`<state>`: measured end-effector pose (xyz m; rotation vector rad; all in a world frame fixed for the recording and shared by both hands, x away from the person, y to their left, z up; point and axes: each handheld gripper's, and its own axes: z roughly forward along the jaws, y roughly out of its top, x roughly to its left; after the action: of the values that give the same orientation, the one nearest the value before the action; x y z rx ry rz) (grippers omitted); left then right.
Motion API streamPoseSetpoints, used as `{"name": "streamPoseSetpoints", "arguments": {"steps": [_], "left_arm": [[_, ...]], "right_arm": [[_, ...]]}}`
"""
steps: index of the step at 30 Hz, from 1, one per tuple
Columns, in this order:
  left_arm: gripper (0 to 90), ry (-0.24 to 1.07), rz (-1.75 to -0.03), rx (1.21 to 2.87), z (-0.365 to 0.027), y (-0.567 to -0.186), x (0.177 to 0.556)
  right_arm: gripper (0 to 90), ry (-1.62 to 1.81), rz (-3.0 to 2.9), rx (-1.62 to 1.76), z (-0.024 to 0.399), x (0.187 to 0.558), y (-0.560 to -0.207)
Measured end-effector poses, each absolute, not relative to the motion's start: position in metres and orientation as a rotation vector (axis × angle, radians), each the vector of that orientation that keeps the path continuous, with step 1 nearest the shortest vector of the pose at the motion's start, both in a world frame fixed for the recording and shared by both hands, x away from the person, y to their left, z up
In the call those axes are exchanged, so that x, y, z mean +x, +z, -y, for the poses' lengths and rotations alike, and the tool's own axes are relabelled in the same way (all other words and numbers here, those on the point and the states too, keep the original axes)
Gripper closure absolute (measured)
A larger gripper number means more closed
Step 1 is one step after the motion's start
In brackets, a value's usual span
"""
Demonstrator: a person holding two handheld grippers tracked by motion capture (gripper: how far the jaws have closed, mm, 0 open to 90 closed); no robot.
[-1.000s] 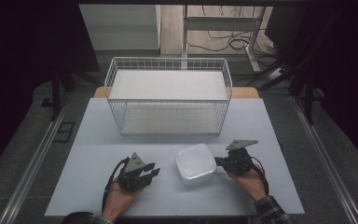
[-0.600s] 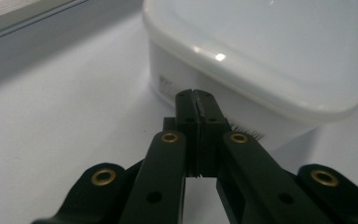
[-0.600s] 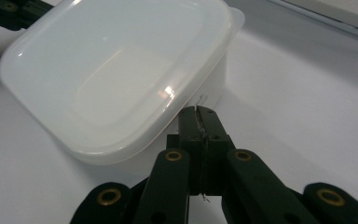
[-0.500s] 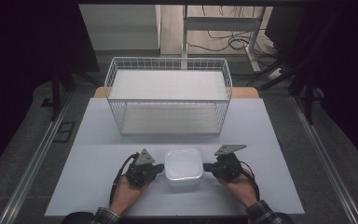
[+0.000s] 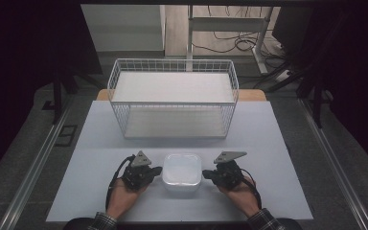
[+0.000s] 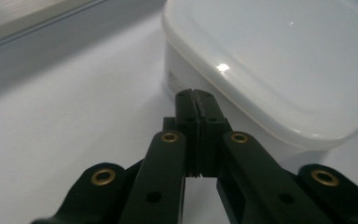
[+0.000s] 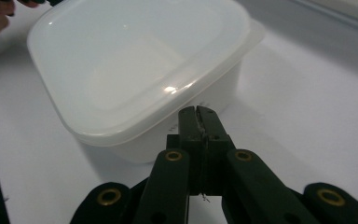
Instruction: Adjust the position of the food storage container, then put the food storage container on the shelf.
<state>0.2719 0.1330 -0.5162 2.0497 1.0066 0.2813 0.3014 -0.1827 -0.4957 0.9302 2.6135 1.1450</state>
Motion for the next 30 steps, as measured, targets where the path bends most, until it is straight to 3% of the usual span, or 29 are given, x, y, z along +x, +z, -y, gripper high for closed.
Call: {"name": "streamPoseSetpoints", "arguments": {"steps": [6, 12, 13, 15, 16, 19, 21, 22, 25, 30], "left_arm": [[68.5, 0.310, -1.027, 2.025, -0.150, -0.515, 0.260], [45.9, 0.331, -1.009, 2.024, -0.157, -0.512, 0.250], [45.9, 0.328, -1.008, 2.024, -0.158, -0.512, 0.249], [34.5, 0.322, -0.998, 2.028, -0.160, -0.514, 0.245], [31.5, 0.322, -0.998, 2.028, -0.160, -0.514, 0.245], [24.5, 0.336, -0.980, 2.057, -0.159, -0.518, 0.241], [21.0, 0.338, -0.983, 2.058, -0.158, -0.518, 0.242], [14.9, 0.332, -0.985, 2.059, -0.158, -0.519, 0.243], [9.0, 0.301, -0.989, 2.029, -0.158, -0.520, 0.245], [7.5, 0.295, -0.976, 1.991, -0.160, -0.522, 0.247]], "right_arm": [[80.1, 1.152, -2.544, 0.905, 0.203, 0.294, -0.489], [61.7, 1.180, -2.517, 0.872, 0.214, 0.283, -0.485], [61.7, 1.180, -2.517, 0.872, 0.214, 0.283, -0.485], [50.3, 1.164, -2.518, 0.851, 0.214, 0.278, -0.487], [50.3, 1.164, -2.518, 0.851, 0.214, 0.278, -0.487], [32.2, 1.171, -2.533, 0.840, 0.214, 0.277, -0.493], [28.1, 1.178, -2.541, 0.843, 0.214, 0.277, -0.494], [24.0, 1.185, -2.547, 0.850, 0.215, 0.280, -0.497], [17.3, 1.217, -2.542, 0.856, 0.214, 0.281, -0.498], [10.8, 1.284, -2.556, 0.857, 0.214, 0.282, -0.498]]}}
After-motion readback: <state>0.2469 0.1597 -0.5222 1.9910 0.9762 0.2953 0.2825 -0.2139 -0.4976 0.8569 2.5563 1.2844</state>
